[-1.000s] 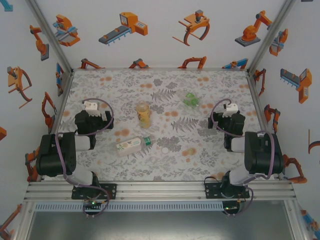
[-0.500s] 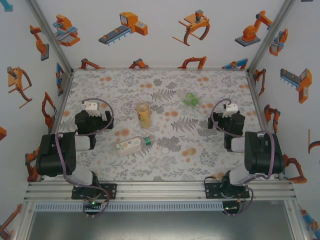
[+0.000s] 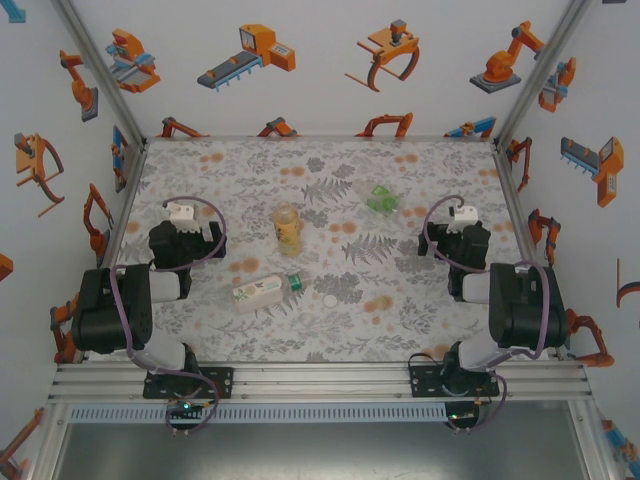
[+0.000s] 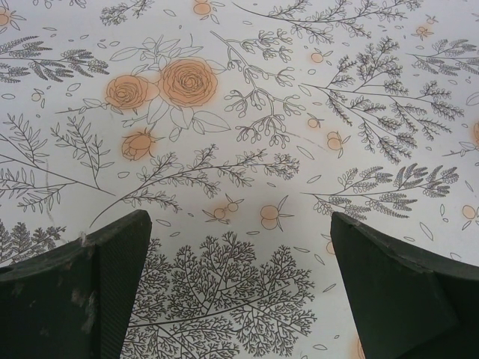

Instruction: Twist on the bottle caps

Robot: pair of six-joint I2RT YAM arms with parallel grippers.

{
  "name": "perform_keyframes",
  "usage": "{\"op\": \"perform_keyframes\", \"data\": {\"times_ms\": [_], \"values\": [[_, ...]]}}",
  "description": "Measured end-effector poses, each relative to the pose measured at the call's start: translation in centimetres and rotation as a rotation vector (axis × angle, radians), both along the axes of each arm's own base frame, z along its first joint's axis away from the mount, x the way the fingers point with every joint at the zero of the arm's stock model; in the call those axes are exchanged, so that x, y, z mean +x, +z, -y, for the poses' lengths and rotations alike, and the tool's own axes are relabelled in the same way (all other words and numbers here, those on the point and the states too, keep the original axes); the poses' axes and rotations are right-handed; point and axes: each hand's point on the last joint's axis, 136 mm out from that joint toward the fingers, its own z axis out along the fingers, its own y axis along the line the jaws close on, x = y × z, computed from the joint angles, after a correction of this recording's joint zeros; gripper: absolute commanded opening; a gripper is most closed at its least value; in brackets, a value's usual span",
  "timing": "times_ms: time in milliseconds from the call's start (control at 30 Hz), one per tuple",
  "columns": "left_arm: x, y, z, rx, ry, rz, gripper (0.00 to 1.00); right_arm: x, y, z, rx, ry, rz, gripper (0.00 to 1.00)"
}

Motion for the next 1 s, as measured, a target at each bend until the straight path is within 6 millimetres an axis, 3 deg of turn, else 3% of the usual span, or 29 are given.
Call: {"op": "perform_keyframes", "data": {"times_ms": [233,400,667,1000], "values": [[-0.2,0.0,-0.3,0.003,0.017,-0.027,0.97,-0.1,0.4,0.0,-0.001,-0.001,0.004,0.98],[0.2,2.3,-1.1,0.019,0.071,0.002,0.97,-0.6,2.8,0.1,-0.009,-0.008,0.065,0.97],[-0.9,4.7,-1.1,0.128,0.172,0.008,0.97,-1.8,6.3,-0.6,-0.017,0.005,0.122,0.93],[-1.6,8.4,-1.5,0.156,0.269,-0.012,0.97,-1.9,6.7,-3.1,-0.007,0.107,0.01,0.91]]}}
